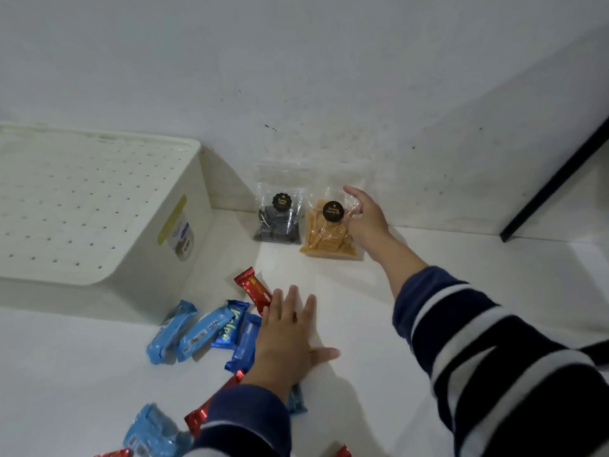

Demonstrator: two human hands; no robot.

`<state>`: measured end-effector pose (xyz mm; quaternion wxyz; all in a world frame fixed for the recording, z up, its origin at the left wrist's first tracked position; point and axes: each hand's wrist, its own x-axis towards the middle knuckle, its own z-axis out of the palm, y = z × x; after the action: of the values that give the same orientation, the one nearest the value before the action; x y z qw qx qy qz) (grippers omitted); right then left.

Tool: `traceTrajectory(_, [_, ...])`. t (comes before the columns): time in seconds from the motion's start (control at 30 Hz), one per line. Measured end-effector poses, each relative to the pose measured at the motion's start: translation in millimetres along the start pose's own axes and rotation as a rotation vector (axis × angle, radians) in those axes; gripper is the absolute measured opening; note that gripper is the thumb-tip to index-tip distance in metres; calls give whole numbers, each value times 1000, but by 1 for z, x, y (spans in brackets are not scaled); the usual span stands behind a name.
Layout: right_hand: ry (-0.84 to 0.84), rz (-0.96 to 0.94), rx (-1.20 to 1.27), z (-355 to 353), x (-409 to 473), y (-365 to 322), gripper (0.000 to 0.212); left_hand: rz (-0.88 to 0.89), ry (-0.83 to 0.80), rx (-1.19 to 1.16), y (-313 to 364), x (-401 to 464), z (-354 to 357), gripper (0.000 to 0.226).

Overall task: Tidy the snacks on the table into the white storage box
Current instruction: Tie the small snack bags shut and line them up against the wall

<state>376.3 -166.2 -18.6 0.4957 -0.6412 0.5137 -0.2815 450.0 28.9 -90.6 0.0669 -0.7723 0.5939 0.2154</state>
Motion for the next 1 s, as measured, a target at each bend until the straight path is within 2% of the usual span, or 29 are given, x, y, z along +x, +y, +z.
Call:
traceTrajectory(0.23, [2,-13,-22,11,24,6,74,-14,-18,7,4,1,4,101])
traceTrajectory(0.33, [-61,2,-53,2,17,5,74,-12,-28,1,6,0,1,101])
traceTrajectory(0.53, [-108,-16,-255,-43,-30,15,50,-44,-45,-15,11,-4,-11,104])
traceTrajectory(0.67, [-161,37,-377,-71,-74,38,37,-68,-29,30,15,-5,-15,103])
traceTrajectory(0.8, [-111,77,-450,-108,-119,70,32,-27,-4,93,35,-7,-15,88])
traceTrajectory(0.9, [4,125,-496,-136,-140,86,34,91,-1,82,65,-5,-21,80])
traceTrajectory(1.0, [159,194,-559,-162,-152,96,34,245,45,-39,110,2,-19,79])
